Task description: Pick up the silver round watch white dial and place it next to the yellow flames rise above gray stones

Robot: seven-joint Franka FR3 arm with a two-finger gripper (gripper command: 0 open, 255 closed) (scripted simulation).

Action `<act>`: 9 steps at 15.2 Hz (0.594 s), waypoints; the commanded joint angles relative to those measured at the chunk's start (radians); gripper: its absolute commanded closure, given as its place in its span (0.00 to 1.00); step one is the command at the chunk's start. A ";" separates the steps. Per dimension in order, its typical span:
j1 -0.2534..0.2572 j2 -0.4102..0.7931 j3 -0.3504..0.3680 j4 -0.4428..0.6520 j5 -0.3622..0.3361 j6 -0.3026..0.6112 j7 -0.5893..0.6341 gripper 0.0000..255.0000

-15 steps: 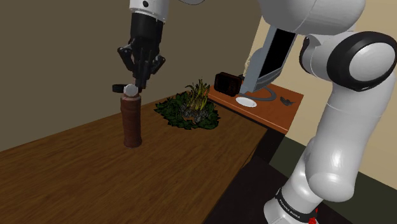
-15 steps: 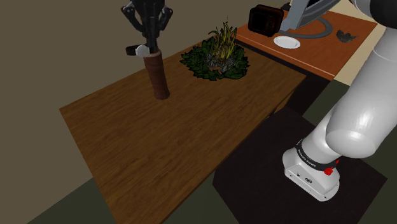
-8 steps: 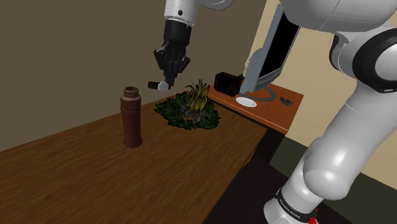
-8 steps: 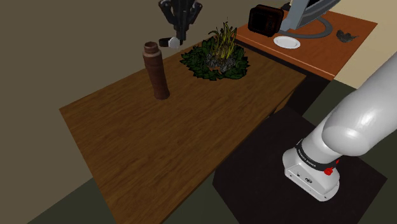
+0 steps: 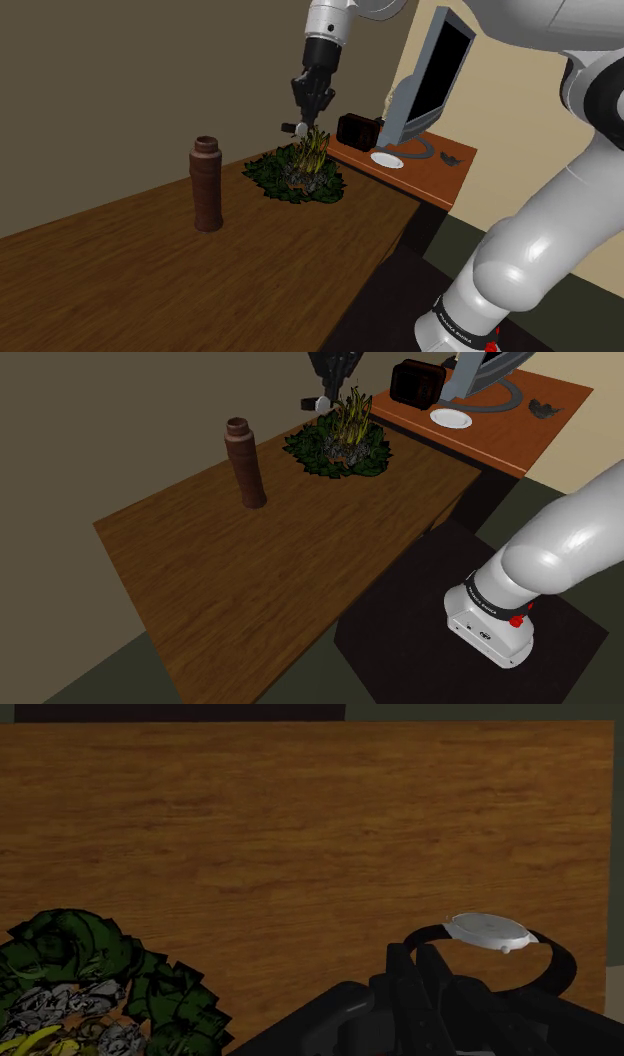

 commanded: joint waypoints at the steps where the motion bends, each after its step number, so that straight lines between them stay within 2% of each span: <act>1: -0.021 -0.025 -0.032 -0.028 -0.005 -0.010 -0.055 1.00; 9: -0.100 -0.082 -0.155 -0.081 -0.048 -0.061 -0.251 1.00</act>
